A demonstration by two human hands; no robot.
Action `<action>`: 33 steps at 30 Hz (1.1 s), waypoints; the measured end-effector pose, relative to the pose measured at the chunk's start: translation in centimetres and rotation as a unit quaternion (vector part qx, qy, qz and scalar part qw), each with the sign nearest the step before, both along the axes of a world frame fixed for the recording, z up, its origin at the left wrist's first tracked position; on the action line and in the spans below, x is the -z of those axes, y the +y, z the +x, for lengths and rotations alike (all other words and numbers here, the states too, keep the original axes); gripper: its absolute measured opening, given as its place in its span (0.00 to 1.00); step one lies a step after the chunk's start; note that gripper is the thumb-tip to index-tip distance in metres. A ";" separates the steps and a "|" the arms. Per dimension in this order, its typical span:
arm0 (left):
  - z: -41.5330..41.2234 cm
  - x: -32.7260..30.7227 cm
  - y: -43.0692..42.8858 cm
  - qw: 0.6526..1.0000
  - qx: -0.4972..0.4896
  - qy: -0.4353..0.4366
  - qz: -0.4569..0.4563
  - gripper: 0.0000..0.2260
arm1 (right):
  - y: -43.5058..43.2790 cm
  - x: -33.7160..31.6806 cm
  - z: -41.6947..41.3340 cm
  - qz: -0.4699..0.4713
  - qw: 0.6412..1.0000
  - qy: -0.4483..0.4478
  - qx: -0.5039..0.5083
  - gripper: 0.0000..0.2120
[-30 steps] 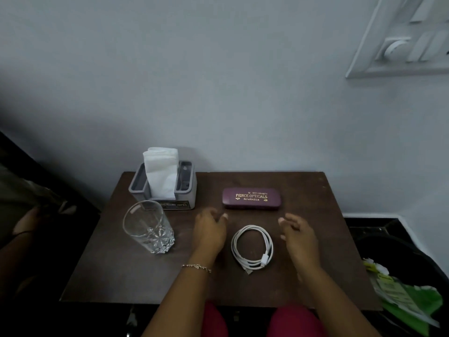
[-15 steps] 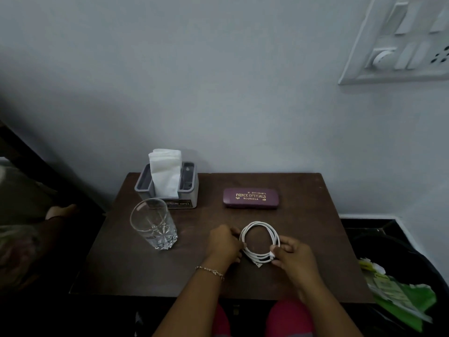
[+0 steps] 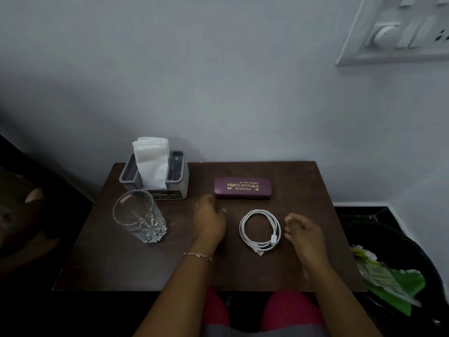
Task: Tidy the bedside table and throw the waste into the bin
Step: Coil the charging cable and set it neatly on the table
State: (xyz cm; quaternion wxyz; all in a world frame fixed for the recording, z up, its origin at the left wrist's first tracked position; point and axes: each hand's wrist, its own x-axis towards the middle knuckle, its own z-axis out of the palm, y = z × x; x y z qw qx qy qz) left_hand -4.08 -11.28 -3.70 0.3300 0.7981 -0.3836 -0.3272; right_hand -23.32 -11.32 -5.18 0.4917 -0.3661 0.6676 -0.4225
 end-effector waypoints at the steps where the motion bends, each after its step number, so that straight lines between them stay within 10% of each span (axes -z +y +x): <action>1: 0.5 -0.1 -0.4 0.999 -0.023 -0.007 -0.023 0.22 | -0.7 -0.1 0.1 -0.009 1.000 0.029 -0.009 0.13; 8: 2.0 1.3 -3.9 0.998 0.003 0.008 -0.065 0.28 | -5.3 -1.2 2.3 -0.043 0.993 0.035 -0.106 0.27; 23: -1.1 2.2 -7.0 0.996 0.040 0.001 -0.074 0.24 | -8.5 -0.7 0.6 -0.063 0.990 0.084 -0.094 0.20; 29: 0.6 -1.1 -1.2 0.989 0.010 0.135 -0.055 0.35 | -5.5 -2.7 2.3 -0.164 0.966 0.183 -0.074 0.22; 33: 4.0 -2.6 7.8 0.966 -0.008 0.256 -0.045 0.15 | -0.9 -3.6 7.6 -0.234 0.958 0.098 -0.136 0.23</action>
